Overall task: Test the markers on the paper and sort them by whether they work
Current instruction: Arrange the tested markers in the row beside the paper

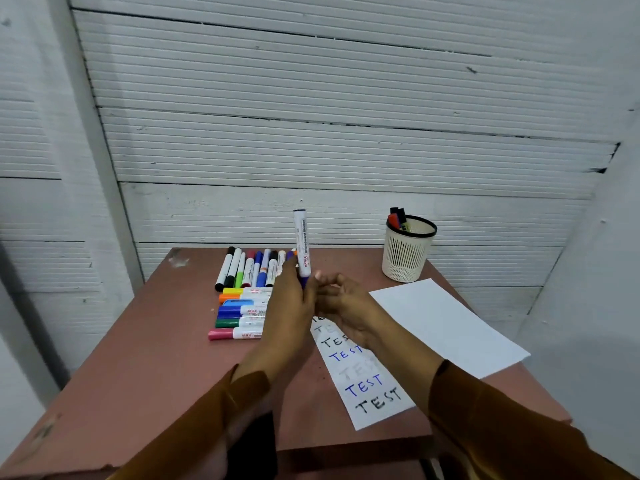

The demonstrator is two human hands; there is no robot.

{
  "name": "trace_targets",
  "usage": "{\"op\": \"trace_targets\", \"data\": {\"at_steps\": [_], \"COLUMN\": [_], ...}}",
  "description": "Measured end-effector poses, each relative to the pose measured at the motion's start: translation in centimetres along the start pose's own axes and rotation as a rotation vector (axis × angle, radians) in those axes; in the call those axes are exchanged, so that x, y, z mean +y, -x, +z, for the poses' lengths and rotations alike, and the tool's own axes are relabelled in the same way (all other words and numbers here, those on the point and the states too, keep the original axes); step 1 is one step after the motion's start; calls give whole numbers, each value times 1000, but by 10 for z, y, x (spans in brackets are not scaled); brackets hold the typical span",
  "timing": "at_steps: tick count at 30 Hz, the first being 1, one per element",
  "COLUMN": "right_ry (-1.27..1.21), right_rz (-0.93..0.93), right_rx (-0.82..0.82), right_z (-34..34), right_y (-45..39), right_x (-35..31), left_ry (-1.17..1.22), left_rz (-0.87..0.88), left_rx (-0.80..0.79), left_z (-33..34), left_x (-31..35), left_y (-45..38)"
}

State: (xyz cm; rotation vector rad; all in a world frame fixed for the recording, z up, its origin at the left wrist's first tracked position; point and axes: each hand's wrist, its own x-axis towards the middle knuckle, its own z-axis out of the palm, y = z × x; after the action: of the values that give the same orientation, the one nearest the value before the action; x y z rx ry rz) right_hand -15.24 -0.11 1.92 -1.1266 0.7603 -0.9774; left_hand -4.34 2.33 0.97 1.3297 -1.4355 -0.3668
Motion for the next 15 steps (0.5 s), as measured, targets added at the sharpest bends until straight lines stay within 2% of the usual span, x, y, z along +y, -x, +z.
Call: {"op": "trace_targets", "data": {"at_steps": [3, 6, 8, 11, 13, 15], "right_ry": [151, 240, 219, 24, -23, 33], "right_rz": [-20, -54, -95, -72, -74, -88], "right_rx": [-60, -126, -205, -305, -349, -356], "right_z": [0, -9, -16, -27, -33, -40], "right_y": [5, 9, 12, 16, 18, 18], "right_x": [-2, -12, -16, -19, -24, -29], "left_ry": [104, 112, 54, -26, -55, -51], "left_rz": [-50, 35, 180, 360, 383, 379], "left_rx": [43, -53, -123, -192, -195, -162], "left_z": [1, -2, -4, -3, -1, 1], "left_x": [8, 14, 13, 3, -3, -6], "left_y": [3, 11, 13, 9, 7, 5]}}
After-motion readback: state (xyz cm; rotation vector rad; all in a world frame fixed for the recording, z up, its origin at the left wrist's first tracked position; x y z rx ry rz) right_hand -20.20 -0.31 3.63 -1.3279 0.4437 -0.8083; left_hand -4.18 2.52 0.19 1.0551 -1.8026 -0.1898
